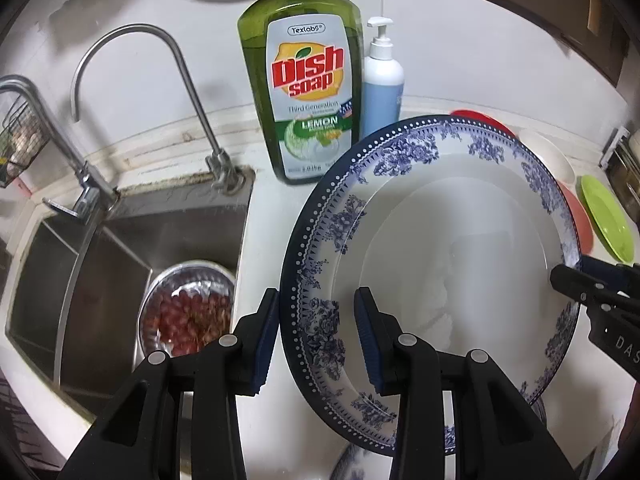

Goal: Organize plates and bowls
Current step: 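Lower the held plate with both tools onto the smaller plate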

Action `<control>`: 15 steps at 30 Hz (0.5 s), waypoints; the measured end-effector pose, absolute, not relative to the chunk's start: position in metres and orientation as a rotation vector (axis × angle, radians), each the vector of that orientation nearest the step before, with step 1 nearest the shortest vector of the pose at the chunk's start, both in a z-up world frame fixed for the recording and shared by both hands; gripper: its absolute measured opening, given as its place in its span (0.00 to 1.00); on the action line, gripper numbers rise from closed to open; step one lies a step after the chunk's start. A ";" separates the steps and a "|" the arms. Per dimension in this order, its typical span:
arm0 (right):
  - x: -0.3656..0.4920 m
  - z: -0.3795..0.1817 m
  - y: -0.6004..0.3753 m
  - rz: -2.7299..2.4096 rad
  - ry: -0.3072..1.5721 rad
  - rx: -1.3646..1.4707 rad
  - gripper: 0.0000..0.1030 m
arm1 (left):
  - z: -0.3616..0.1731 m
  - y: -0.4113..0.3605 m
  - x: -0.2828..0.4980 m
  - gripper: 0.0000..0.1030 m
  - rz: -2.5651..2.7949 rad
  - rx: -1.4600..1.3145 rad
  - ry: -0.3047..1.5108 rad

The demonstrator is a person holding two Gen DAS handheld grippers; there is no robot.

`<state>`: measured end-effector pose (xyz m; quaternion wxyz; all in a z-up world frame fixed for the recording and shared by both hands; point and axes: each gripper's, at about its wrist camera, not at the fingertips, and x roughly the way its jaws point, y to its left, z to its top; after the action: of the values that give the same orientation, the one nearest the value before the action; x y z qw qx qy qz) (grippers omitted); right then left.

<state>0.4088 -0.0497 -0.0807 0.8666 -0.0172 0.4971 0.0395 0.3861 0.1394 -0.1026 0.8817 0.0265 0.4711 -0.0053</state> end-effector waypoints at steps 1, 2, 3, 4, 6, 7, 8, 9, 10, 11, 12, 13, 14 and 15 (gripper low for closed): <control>0.404 -0.080 -0.050 0.082 1.041 -0.038 0.34 | -0.102 0.139 0.379 0.37 -0.013 0.053 0.987; 0.400 -0.078 -0.050 0.081 1.043 -0.039 0.34 | -0.101 0.139 0.374 0.36 -0.016 0.054 0.993; 0.394 -0.077 -0.051 0.081 1.047 -0.038 0.34 | -0.102 0.139 0.369 0.36 -0.016 0.056 0.997; 0.391 -0.077 -0.052 0.082 1.050 -0.036 0.34 | -0.102 0.139 0.364 0.36 -0.017 0.058 1.000; 0.383 -0.075 -0.053 0.082 1.053 -0.043 0.34 | -0.101 0.139 0.353 0.36 -0.018 0.058 1.008; 0.379 -0.074 -0.053 0.079 1.057 -0.042 0.34 | -0.100 0.138 0.345 0.36 -0.018 0.051 1.011; 0.374 -0.074 -0.053 0.078 1.062 -0.039 0.34 | -0.100 0.139 0.341 0.36 -0.017 0.049 1.015; 0.371 -0.075 -0.053 0.080 1.069 -0.039 0.34 | -0.100 0.139 0.336 0.36 -0.016 0.050 1.020; 0.367 -0.075 -0.054 0.080 1.075 -0.038 0.34 | -0.100 0.138 0.332 0.36 -0.017 0.053 1.026; 0.365 -0.076 -0.053 0.079 1.080 -0.038 0.34 | -0.101 0.138 0.328 0.36 -0.019 0.056 1.036; 0.361 -0.077 -0.054 0.079 1.088 -0.036 0.34 | -0.101 0.138 0.325 0.36 -0.019 0.054 1.046; 0.358 -0.079 -0.054 0.079 1.097 -0.032 0.34 | -0.102 0.138 0.320 0.36 -0.018 0.049 1.055; 0.354 -0.080 -0.054 0.079 1.107 -0.028 0.34 | -0.102 0.138 0.316 0.36 -0.017 0.048 1.060; 0.351 -0.081 -0.055 0.080 1.117 -0.026 0.34 | -0.103 0.139 0.313 0.36 -0.016 0.047 1.068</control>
<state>0.3506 -0.0548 -0.0814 0.8471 -0.0121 0.5299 0.0378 0.3126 0.1387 -0.1032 0.8606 0.0224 0.5088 -0.0079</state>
